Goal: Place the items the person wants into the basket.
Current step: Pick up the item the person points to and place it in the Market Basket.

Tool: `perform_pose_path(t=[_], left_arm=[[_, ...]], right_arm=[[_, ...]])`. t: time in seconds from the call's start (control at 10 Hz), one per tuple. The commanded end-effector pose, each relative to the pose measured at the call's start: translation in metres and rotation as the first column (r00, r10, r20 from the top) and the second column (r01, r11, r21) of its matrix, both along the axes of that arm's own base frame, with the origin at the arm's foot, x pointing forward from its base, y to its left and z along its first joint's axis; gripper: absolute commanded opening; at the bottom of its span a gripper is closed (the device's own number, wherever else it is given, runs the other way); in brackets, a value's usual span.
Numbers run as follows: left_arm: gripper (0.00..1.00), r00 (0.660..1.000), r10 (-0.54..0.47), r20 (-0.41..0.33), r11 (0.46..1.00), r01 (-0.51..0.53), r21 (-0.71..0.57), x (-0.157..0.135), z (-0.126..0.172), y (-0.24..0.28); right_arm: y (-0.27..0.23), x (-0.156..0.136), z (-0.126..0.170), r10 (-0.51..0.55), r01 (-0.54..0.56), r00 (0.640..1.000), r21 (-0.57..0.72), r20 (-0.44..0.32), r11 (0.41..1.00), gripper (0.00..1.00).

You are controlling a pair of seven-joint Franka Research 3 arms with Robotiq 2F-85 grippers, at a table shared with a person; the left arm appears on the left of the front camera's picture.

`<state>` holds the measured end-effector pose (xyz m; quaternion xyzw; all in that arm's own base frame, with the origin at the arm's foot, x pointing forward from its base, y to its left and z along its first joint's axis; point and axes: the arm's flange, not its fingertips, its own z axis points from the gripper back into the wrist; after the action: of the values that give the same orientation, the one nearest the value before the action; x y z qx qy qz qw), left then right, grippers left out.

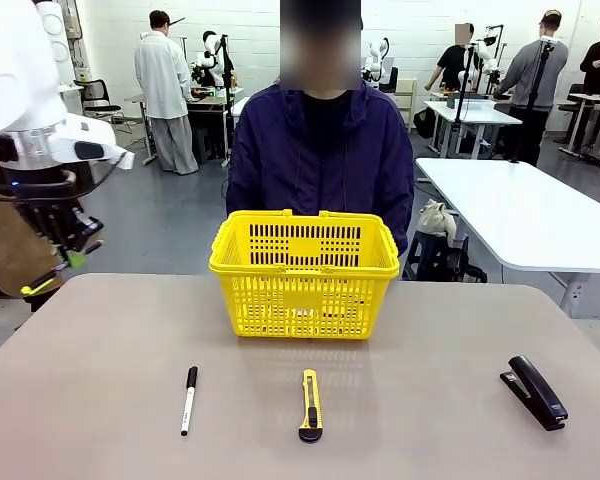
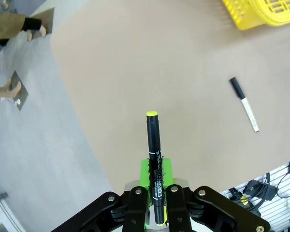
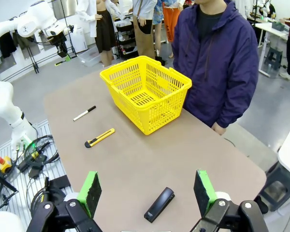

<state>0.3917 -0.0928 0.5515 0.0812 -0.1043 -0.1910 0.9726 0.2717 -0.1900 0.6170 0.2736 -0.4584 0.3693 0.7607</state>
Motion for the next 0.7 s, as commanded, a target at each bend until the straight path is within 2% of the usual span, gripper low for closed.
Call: perform_pose_path(t=[0.0,0.1,0.3,0.6], left_arm=[[0.11,0.972,-0.234,0.008,0.971,0.233,0.055,0.038,0.025,-0.083],[0.11,0.948,-0.317,0.035,0.945,0.312,0.098,0.059,0.037,-0.122],[0.11,0.914,-0.401,0.063,0.912,0.392,0.119,0.109,0.050,-0.180],[0.11,0.846,-0.521,0.112,0.853,0.517,0.065,0.154,0.024,-0.242]], right_arm=[[-0.001,0.003,0.002,0.008,-0.009,1.000,0.016,0.022,1.000,1.00],[-0.001,0.003,0.002,0.008,-0.009,1.000,0.016,0.022,1.000,1.00],[-0.001,0.003,0.002,0.008,-0.009,1.000,0.016,0.022,1.000,1.00],[-0.001,0.003,0.002,0.008,-0.009,1.000,0.016,0.022,1.000,1.00]])
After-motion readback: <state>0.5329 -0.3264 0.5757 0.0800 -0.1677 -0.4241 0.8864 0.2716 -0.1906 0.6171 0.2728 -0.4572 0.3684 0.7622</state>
